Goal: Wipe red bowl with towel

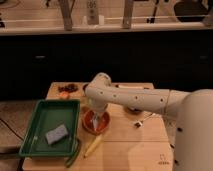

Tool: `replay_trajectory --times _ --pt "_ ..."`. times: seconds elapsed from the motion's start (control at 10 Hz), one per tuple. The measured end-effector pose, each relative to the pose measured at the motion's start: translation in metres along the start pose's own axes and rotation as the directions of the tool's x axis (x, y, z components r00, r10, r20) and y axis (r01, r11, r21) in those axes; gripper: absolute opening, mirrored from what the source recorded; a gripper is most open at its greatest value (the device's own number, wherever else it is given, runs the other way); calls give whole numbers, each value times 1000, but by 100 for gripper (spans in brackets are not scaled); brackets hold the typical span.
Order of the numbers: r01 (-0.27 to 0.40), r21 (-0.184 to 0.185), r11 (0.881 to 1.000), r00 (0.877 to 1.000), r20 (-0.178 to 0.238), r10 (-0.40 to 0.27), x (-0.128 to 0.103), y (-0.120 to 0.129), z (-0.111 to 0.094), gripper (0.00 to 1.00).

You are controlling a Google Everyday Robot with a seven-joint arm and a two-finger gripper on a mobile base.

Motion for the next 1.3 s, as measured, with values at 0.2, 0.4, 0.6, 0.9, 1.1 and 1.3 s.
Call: replay_trajectory --times 0.2,0.4,0.6,0.9,1.1,1.3 --pt "4 0 1000 1000 -12 -4 6 -20 0 0" --pt "35 -1 999 999 -11 -35 -9 -42 1 0" --pt "103 -2 995 995 -2 -103 -35 -56 4 0" --pt "188 -9 982 982 21 -187 -69 -35 6 0" --pt "208 -14 978 978 35 -208 -74 -10 7 0" --pt "199 -20 980 979 43 -198 -65 12 7 0"
